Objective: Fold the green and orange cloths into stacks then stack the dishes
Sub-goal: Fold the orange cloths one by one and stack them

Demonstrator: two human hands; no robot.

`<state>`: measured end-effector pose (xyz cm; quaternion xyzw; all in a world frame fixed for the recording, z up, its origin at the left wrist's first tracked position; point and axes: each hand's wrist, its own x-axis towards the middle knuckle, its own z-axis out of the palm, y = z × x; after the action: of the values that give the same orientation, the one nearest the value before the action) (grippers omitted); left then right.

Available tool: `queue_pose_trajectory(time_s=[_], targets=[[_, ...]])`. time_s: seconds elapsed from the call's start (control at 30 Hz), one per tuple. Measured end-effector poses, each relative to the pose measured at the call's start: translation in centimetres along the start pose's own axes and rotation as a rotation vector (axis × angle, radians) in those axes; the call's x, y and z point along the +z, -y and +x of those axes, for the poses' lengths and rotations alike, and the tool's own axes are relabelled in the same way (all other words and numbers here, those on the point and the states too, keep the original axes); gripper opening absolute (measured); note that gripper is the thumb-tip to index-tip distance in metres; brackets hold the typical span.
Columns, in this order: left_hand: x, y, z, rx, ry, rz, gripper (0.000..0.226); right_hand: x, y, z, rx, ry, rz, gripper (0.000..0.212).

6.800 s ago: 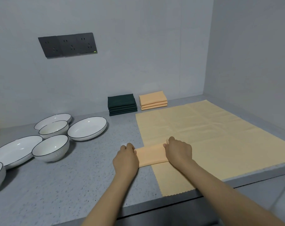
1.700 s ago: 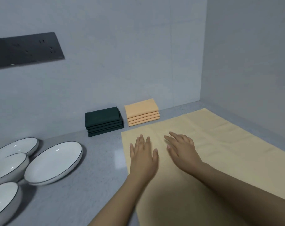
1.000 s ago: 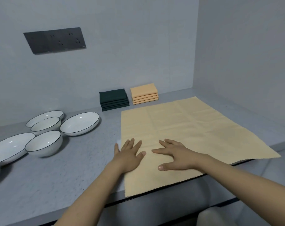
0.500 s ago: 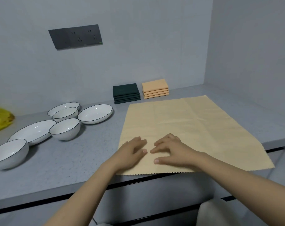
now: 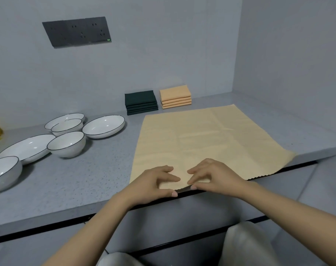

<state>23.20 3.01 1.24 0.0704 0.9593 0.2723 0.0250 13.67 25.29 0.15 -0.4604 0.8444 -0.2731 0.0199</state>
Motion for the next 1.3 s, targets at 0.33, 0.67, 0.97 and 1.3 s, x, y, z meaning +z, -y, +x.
queue_pose_trajectory(time_s=[0.33,0.67,0.97,1.3], targets=[[-2.6,-0.6,1.1,-0.06,0.011,0.002,0.02,-2.9,1.0,0.8,0.132,0.066,0.026,0.016],[-7.0,-0.4,2.3,-0.167,0.334,-0.052,0.045,-8.0,0.2,2.4,0.292,0.386,-0.091,0.018],[-9.0,2.6,3.9,-0.308,0.305,-0.29,0.038,-8.1,0.0,4.0,0.32,0.558,0.026,0.049],[-10.4,3.7,6.7,-0.379,0.161,-0.289,0.031,-7.3,1.6,5.8,0.281,0.432,-0.139,0.037]])
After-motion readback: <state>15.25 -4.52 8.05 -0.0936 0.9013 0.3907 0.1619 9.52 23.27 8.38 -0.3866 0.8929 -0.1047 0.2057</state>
